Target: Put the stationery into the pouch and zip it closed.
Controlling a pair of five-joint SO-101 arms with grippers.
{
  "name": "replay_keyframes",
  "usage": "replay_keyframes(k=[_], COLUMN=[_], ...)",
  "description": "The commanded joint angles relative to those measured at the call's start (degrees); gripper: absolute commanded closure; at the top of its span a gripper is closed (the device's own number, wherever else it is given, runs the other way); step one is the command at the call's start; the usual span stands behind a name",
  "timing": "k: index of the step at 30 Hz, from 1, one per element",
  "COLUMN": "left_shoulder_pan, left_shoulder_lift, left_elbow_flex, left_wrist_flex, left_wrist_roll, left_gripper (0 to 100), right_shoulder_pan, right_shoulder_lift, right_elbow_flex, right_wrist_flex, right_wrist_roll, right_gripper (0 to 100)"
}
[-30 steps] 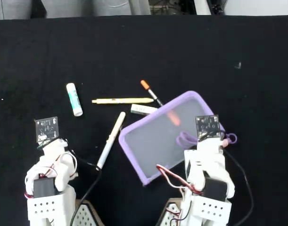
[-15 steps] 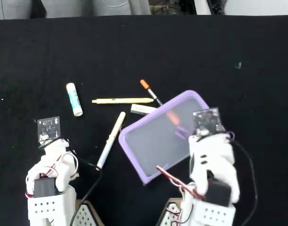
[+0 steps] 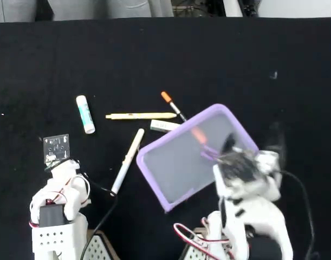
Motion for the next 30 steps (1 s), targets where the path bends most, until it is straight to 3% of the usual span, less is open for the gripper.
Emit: replay_keyframes(k=[1,15,22,30], left_shoulder_pan=[0.48,0.4,0.4,0.4], left_shoulder_lift=[0.35,0.35,0.35,0.35], left_elbow_flex=[0.57,0.57,0.57,0.57], left_wrist_flex=[0.26,0.26,0.26,0.26], left_wrist_roll=[-0.53,-0.53,-0.53,-0.53], left_gripper=[97,97,97,97], right_shoulder_pan=[-8.0,-4.57,2.99,3.52], right_shoulder_lift=[12.0,41.19,42.68,42.51], right_elbow_flex=[-3.74,-1.45,7.87,16.75], right_wrist_flex=[4.92,-2.29,-16.88,-25.58], right_wrist_roll=[5.19,19.25,23.82,25.67], right_gripper=[67.0,67.2,67.3,67.3])
